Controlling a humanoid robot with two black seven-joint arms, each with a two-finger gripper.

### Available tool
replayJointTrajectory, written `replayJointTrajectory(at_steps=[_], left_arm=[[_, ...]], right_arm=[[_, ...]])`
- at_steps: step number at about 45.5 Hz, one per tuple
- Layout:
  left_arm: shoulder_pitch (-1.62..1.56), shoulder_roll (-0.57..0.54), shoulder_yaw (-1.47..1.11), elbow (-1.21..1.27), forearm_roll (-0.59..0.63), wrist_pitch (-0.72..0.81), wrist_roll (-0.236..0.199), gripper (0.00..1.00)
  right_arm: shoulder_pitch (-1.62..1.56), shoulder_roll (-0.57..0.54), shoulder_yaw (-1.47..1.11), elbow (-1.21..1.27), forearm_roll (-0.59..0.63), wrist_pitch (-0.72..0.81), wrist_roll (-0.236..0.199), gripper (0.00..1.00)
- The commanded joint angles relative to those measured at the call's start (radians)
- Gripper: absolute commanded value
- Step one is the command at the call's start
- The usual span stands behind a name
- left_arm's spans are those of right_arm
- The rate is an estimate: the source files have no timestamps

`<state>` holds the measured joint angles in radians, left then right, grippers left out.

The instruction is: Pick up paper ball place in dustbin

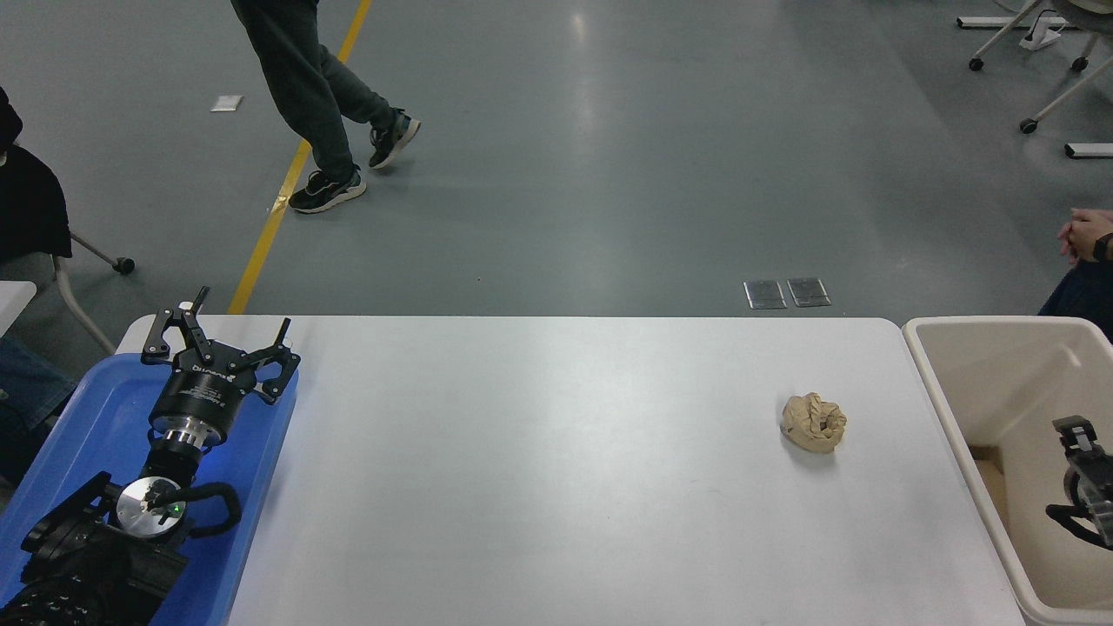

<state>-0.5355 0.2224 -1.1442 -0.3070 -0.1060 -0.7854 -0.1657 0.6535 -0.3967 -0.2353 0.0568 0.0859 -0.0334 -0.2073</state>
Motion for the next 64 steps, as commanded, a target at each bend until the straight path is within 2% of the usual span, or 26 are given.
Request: replayJointTrajectory(at_steps=[1, 26, 31, 36, 42, 52, 64], left_arm=[[0.0, 0.0, 0.001, 0.0, 0.0, 0.0, 0.0, 0.99], [0.0, 0.0, 0.0, 0.0, 0.0, 0.0, 0.0, 0.99], [0.0, 0.0, 0.0, 0.0, 0.0, 0.0, 0.0, 0.99], [-0.001, 0.0, 0.003, 0.0, 0.002, 0.0, 0.002, 0.99], [-0.003, 0.0, 0.004, -0.001, 0.002, 0.0, 0.003, 0.99], [-0.003, 0.0, 0.004, -0.001, 0.002, 0.0, 0.003, 0.99], [-0.003, 0.0, 0.004, -0.001, 0.002, 0.0, 0.003, 0.99]], right_arm=[[0.018, 0.002, 0.002, 0.0, 0.0, 0.001, 0.0, 1.0], [0.061, -0.016, 0.002, 0.031, 0.0, 0.021, 0.0, 1.0], [0.118, -0.1, -0.013, 0.115, 0.0, 0.023, 0.0, 1.0], [0.228, -0.191, -0.056, 0.305, -0.018, 0.023, -0.001, 1.0], [0.415, -0.271, -0.261, 0.555, -0.02, 0.035, -0.001, 1.0], [0.954, -0.22, -0.81, 0.879, -0.017, 0.259, 0.0, 1.0], [1.426, -0.081, -0.978, 1.251, -0.049, 0.504, 0.0, 1.0]])
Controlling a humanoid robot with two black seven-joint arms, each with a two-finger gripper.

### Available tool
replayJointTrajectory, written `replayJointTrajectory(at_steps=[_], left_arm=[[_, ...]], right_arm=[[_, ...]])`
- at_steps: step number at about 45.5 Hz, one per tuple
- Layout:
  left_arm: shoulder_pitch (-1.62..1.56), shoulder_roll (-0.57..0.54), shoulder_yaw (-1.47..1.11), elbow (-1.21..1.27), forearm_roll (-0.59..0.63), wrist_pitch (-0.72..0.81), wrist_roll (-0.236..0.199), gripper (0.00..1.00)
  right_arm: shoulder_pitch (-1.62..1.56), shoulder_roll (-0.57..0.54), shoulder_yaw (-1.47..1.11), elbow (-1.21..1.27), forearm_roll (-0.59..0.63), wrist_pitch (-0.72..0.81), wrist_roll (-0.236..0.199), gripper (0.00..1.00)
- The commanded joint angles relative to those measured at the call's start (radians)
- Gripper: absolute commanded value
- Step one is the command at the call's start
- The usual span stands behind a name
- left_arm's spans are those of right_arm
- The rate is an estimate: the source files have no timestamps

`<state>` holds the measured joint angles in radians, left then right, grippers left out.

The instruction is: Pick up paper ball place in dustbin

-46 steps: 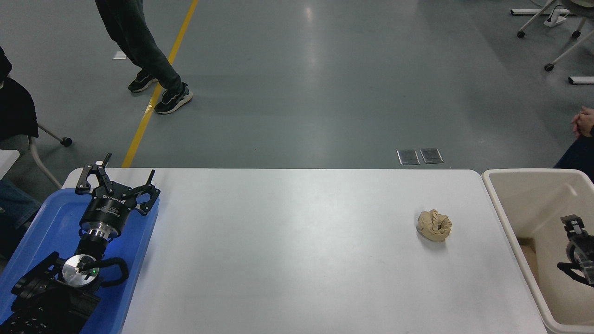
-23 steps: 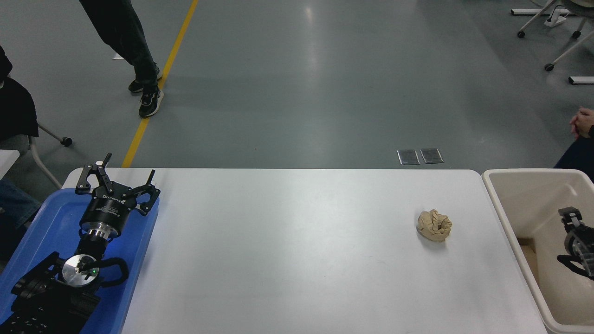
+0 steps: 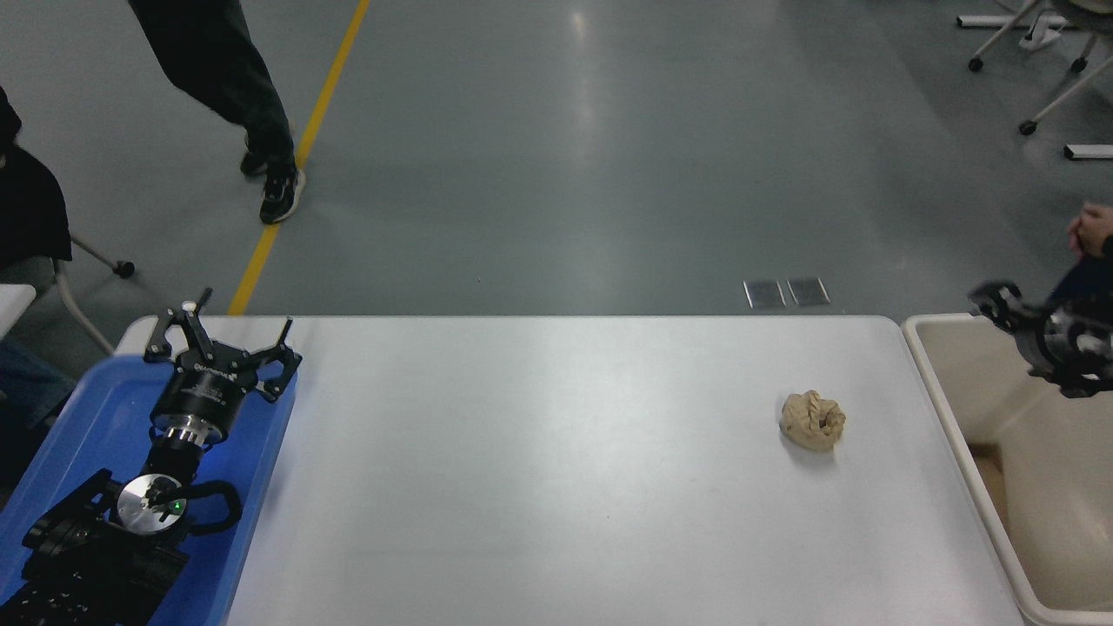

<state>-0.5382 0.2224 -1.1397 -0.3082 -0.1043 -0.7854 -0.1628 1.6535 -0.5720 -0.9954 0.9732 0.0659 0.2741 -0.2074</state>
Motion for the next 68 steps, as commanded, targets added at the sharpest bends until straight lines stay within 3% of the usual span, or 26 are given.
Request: replayJointTrajectory(at_steps=[1, 13, 35, 49, 68], left_arm=[[0.0, 0.0, 0.0, 0.0, 0.0, 0.0, 0.0, 0.99], [0.001, 0.002, 0.0, 0.0, 0.0, 0.0, 0.0, 0.99], [0.001, 0.002, 0.0, 0.0, 0.0, 0.0, 0.0, 0.99], [0.0, 0.002, 0.0, 0.0, 0.0, 0.0, 0.0, 0.99], [0.0, 0.002, 0.001, 0.0, 0.0, 0.0, 0.0, 0.99]], right_arm=[[0.455, 0.107, -0.219, 0.364, -0.035, 0.21, 0.0, 1.0], [0.798, 0.195, -0.184, 0.588, -0.051, 0.511, -0.001, 1.0], [0.954, 0.204, -0.108, 0.619, -0.051, 0.511, -0.006, 1.0], [0.769, 0.238, -0.091, 0.559, -0.055, 0.511, -0.01, 1.0], [0.174, 0.239, -0.043, 0.144, -0.055, 0.178, -0.003, 1.0]])
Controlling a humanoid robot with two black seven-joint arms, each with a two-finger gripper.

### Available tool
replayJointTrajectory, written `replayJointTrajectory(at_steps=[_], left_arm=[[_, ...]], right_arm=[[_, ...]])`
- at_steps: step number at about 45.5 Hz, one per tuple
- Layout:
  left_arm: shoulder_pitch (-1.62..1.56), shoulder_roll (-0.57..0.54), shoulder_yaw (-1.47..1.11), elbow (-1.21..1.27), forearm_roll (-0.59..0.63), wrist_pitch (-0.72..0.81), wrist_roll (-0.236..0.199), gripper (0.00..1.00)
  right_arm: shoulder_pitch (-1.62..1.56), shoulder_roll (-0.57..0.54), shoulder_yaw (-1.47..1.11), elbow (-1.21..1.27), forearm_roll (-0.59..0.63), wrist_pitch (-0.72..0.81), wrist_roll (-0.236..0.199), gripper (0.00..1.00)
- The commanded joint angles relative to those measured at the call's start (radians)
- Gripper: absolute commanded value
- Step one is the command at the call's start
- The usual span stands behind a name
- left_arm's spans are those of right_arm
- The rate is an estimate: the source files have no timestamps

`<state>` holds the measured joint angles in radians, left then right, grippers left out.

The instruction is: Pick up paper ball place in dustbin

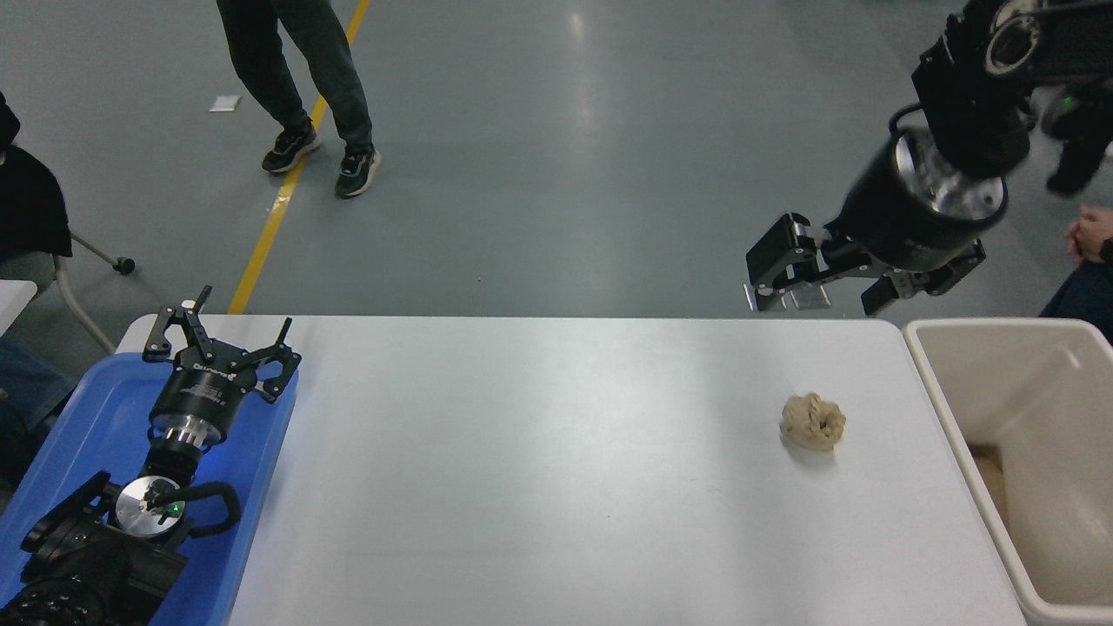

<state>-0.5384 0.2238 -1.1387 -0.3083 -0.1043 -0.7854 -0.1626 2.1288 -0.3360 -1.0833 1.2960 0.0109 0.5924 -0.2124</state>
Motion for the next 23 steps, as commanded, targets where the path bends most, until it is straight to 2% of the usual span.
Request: replayJointTrajectory(at_steps=[1, 11, 23], left_arm=[[0.0, 0.0, 0.0, 0.0, 0.0, 0.0, 0.0, 0.99], [0.0, 0.0, 0.0, 0.0, 0.002, 0.0, 0.002, 0.99], [0.0, 0.0, -0.001, 0.0, 0.0, 0.0, 0.002, 0.99]], right_arm=[[-0.335, 0.003, 0.062, -0.194, 0.0, -0.146, 0.002, 1.0], [-0.636, 0.028, 0.197, -0.435, -0.002, -0.178, 0.004, 1.0], [-0.886, 0.135, 0.24, -0.669, -0.005, -0.264, 0.004, 1.0]])
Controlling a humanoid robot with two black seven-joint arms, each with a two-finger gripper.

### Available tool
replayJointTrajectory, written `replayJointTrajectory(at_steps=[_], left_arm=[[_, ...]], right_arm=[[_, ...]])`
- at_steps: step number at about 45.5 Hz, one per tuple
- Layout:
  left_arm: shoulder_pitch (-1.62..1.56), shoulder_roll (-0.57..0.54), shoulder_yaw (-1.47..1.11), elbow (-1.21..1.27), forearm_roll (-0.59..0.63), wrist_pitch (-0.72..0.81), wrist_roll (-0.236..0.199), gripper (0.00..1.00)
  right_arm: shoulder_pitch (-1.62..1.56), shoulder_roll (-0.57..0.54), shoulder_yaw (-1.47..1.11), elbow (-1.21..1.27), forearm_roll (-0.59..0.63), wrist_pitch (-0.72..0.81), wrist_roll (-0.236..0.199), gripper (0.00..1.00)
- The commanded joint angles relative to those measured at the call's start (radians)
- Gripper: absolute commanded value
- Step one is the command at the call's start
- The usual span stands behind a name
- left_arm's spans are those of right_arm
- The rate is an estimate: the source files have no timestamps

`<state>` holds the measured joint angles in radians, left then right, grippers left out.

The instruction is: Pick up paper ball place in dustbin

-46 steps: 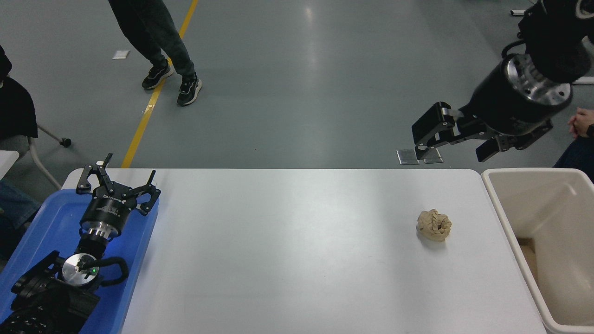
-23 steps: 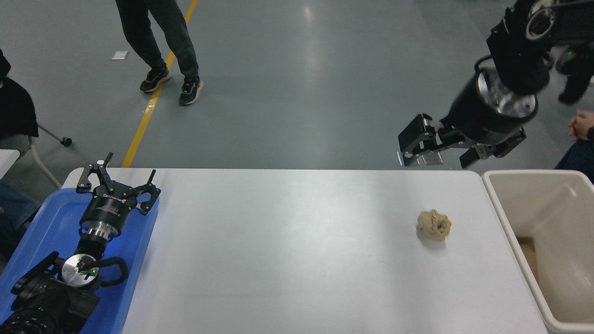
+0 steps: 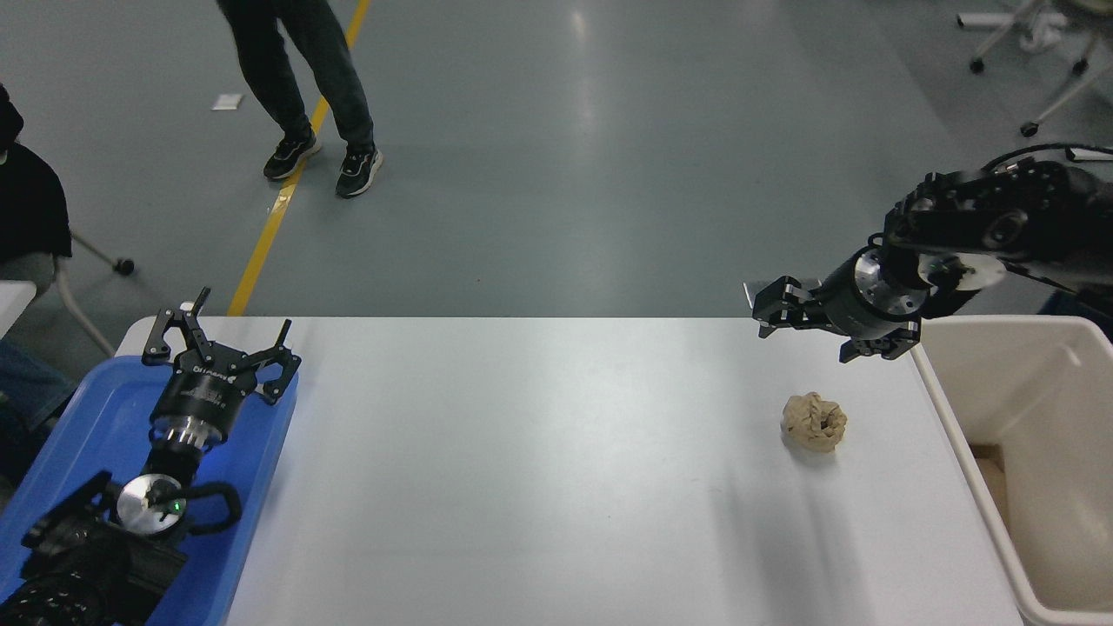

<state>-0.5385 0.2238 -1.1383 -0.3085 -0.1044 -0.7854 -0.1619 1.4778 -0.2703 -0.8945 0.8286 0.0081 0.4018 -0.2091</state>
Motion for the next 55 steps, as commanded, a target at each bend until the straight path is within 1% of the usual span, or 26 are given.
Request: replayJointTrajectory(at_steps=[1, 6, 14, 22, 29, 35, 40, 41, 42, 46, 47, 48, 49, 55], left_arm=[[0.0, -0.001, -0.001, 0.0, 0.0, 0.0, 0.001, 0.99], [0.0, -0.001, 0.0, 0.0, 0.0, 0.0, -0.001, 0.99], [0.0, 0.0, 0.0, 0.0, 0.0, 0.0, 0.001, 0.99], [0.0, -0.001, -0.001, 0.0, 0.0, 0.0, -0.001, 0.99], [0.0, 0.0, 0.0, 0.0, 0.0, 0.0, -0.001, 0.99], [0.0, 0.0, 0.0, 0.0, 0.0, 0.0, 0.001, 0.99], [0.0, 0.0, -0.001, 0.0, 0.0, 0.0, -0.001, 0.99], [0.0, 0.0, 0.0, 0.0, 0.0, 0.0, 0.001, 0.99], [0.0, 0.0, 0.0, 0.0, 0.0, 0.0, -0.001, 0.99], [0.0, 0.0, 0.0, 0.0, 0.0, 0.0, 0.001, 0.99], [0.0, 0.0, -0.001, 0.0, 0.0, 0.0, 0.001, 0.99], [0.0, 0.0, 0.0, 0.0, 0.0, 0.0, 0.001, 0.99], [0.0, -0.001, 0.0, 0.0, 0.0, 0.0, -0.001, 0.99], [0.0, 0.0, 0.0, 0.0, 0.0, 0.0, -0.001, 0.99]], right_arm=[[-0.246, 0.072, 0.051, -0.207, -0.002, -0.08, 0.0, 1.0], [-0.301, 0.085, 0.045, -0.253, -0.017, -0.11, -0.001, 1.0], [-0.355, 0.089, 0.037, -0.286, -0.114, -0.161, -0.001, 1.0], [-0.372, 0.092, 0.034, -0.29, -0.123, -0.199, -0.004, 1.0], [-0.398, 0.12, 0.04, -0.301, -0.12, -0.247, -0.006, 0.96], [-0.407, 0.14, 0.046, -0.304, -0.119, -0.282, -0.006, 0.89], [-0.413, 0.148, 0.046, -0.318, -0.117, -0.285, -0.006, 0.75], [-0.415, 0.146, 0.046, -0.319, -0.116, -0.284, -0.006, 0.7], [-0.415, 0.146, 0.046, -0.321, -0.116, -0.284, -0.006, 0.62], [-0.418, 0.146, 0.048, -0.322, -0.106, -0.282, -0.007, 0.27], [-0.418, 0.146, 0.048, -0.324, -0.105, -0.276, -0.009, 0.18], [-0.418, 0.146, 0.048, -0.324, -0.105, -0.273, -0.01, 0.06], [-0.418, 0.145, 0.048, -0.325, -0.106, -0.268, -0.01, 0.0], [-0.415, 0.137, 0.048, -0.324, -0.105, -0.265, -0.013, 0.0]])
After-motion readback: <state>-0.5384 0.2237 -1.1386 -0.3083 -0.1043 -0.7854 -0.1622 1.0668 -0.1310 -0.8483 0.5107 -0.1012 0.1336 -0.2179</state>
